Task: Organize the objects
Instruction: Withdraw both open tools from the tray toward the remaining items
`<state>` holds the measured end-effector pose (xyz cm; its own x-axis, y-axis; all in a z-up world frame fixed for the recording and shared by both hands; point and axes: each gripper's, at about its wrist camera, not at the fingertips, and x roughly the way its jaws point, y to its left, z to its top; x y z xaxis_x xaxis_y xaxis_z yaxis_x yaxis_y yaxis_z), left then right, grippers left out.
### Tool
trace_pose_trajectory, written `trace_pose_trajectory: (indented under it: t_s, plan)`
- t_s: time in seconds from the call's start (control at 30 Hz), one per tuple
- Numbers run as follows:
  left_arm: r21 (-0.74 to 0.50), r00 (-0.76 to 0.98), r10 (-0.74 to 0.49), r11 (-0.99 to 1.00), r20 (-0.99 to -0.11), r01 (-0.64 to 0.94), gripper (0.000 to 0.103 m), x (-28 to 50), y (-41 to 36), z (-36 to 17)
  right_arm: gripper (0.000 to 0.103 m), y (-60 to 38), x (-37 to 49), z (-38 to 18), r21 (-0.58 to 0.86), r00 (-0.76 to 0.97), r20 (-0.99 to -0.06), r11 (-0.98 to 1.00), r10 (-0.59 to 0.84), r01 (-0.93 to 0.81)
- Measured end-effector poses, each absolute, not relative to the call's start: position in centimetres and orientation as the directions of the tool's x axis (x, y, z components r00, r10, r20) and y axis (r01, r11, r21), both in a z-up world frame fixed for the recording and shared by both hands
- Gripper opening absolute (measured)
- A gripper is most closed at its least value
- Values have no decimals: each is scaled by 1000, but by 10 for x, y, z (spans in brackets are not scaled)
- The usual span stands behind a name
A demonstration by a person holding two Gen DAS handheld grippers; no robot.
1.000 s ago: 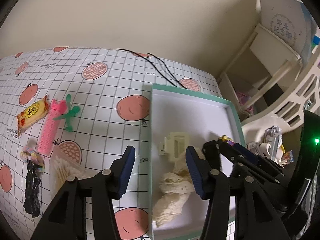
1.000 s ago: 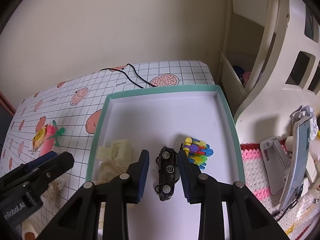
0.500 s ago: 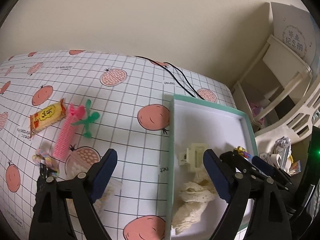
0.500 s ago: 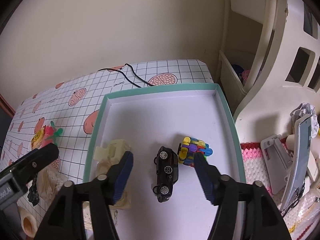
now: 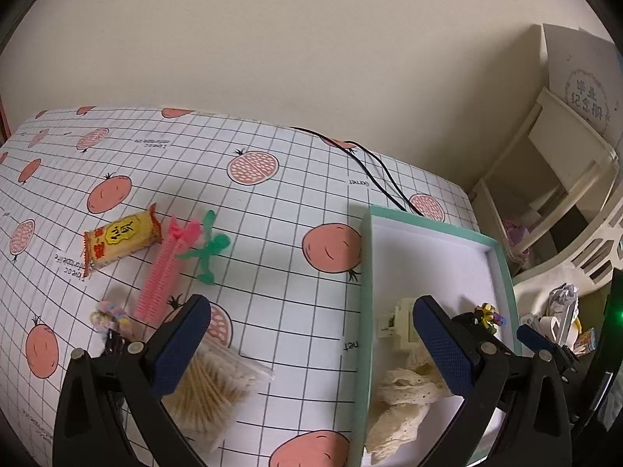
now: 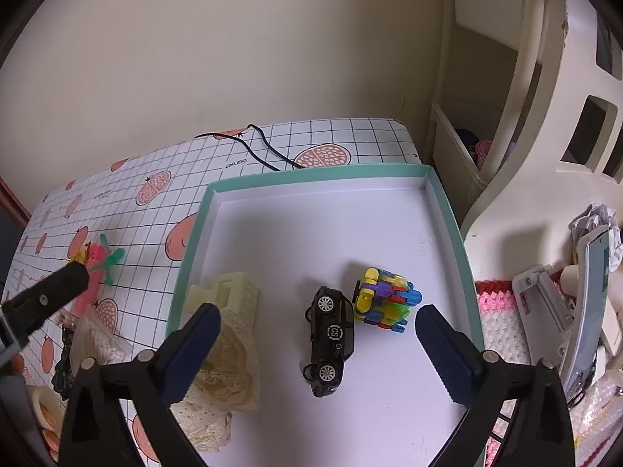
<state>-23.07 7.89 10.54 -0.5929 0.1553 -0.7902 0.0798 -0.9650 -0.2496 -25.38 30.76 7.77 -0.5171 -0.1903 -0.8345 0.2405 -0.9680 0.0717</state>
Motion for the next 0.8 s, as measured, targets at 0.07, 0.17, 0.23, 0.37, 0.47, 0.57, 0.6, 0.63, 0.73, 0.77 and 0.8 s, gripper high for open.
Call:
trace_pose_trajectory:
  t_s: [0.07,0.17,0.23,0.37,0.47,0.57,0.6,0.63,0.73,0.77,0.8]
  plan:
    - [-248,-595,152,-965,-789,84,103,-230,75,107,103,306,-254,78,68,-522,-832,-969,-188,239]
    - [-244,-599,143,-966,-788,91,103,-229,68,108,103,304,-253,79,67,-527,-828,-968,-189,241]
    - [-240,-601,134,-966,-788,98,103,-229,62,109,103,301,-253,80,63,-532,-826,-969,-185,239]
    - [-239,-611,121,-964,-782,116,103,-228,48,112,103,294,-250,88,66,-548,-814,-968,-192,242]
    - [-232,-616,100,-963,-781,137,103,-226,34,114,103,284,-246,98,68,-563,-800,-964,-207,257]
    - [-241,-623,91,-957,-777,161,103,-224,18,117,103,271,-241,107,73,-577,-784,-958,-228,278]
    - [-243,-626,86,-955,-775,170,103,-223,13,118,103,266,-240,109,74,-580,-780,-956,-234,285]
    - [-243,-629,80,-953,-774,178,103,-222,7,119,103,260,-238,112,75,-582,-776,-952,-242,295]
    - [-238,-634,61,-951,-771,198,103,-217,-10,122,103,246,-234,116,74,-582,-771,-945,-258,320]
    - [-238,-634,57,-950,-771,203,103,-216,-14,122,103,240,-232,117,73,-581,-770,-941,-263,330]
    - [-237,-635,52,-948,-771,210,103,-215,-19,123,103,234,-231,118,72,-580,-770,-939,-266,336]
